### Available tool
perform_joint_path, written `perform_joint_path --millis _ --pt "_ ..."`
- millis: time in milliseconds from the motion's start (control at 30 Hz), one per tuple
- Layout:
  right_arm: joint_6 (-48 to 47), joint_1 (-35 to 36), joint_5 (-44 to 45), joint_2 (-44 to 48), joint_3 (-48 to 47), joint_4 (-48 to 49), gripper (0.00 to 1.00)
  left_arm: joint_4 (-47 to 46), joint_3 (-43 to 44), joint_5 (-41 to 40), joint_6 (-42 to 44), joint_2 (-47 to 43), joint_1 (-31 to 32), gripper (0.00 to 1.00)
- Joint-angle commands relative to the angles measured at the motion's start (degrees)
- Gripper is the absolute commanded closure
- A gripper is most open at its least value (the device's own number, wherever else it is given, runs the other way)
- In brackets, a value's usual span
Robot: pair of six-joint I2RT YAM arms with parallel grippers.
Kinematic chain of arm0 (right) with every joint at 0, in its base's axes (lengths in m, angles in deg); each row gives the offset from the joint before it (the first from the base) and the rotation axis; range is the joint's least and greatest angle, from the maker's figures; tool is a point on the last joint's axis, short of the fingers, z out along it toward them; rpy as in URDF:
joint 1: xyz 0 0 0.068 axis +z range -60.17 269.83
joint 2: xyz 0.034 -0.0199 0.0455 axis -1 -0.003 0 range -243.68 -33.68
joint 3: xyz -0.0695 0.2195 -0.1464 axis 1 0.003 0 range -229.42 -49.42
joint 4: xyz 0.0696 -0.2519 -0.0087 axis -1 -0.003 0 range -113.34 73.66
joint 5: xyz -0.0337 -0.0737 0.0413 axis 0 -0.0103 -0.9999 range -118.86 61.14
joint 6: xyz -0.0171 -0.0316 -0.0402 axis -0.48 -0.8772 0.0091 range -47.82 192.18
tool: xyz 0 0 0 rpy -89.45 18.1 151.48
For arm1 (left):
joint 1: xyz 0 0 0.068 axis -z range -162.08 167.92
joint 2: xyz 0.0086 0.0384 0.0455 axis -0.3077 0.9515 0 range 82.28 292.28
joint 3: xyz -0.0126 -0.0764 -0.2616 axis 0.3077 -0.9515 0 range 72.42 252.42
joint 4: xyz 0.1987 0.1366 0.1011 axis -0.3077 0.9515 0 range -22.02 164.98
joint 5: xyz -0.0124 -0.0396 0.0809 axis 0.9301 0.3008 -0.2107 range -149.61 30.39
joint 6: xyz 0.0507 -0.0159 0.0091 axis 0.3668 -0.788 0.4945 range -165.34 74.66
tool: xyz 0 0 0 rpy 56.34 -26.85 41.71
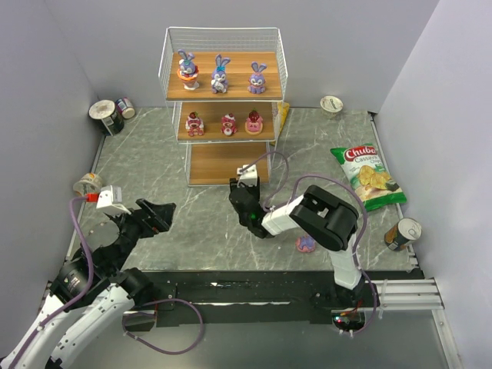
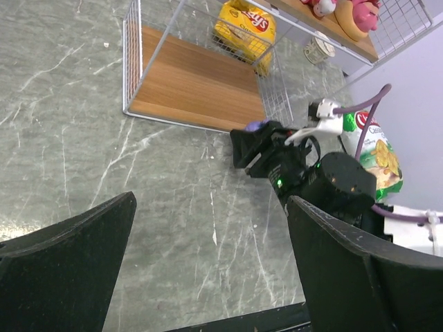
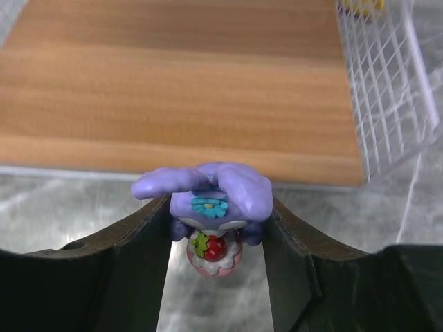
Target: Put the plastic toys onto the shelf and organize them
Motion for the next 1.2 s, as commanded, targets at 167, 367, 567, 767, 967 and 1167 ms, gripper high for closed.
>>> perform_joint_path --millis 167,367,567,767,967,1167 --pt "0.6 -1.3 0.2 1.1 -2.3 1.8 0.86 -2.5 -0.2 1.4 1.6 -0.2 0.2 0.04" --pt "2.2 -1.7 -1.6 3.0 -4.6 -4.2 0.85 -2.4 -0.2 1.2 1.2 -0.5 0.2 0.04" --pt "6.9 -3.5 -3.2 2.1 -7.5 -11.4 0.85 -2.3 -0.3 1.1 1.0 -0.7 0.2 0.04" --pt "10.5 -4.3 -2.4 1.3 -8.8 -15.5 0.84 -2.3 -0.3 1.2 1.0 -0.5 0.2 0.04" --pt "12.1 -5.3 -3.3 -0.2 -11.1 -20.0 0.84 -2.2 -0.2 1.3 1.0 -0.2 0.2 0.04" --pt "17.1 -7.9 -7.3 -1.3 -15.8 -28.2 0.84 -2.0 -0.2 1.1 0.9 -0.3 0.2 0.04"
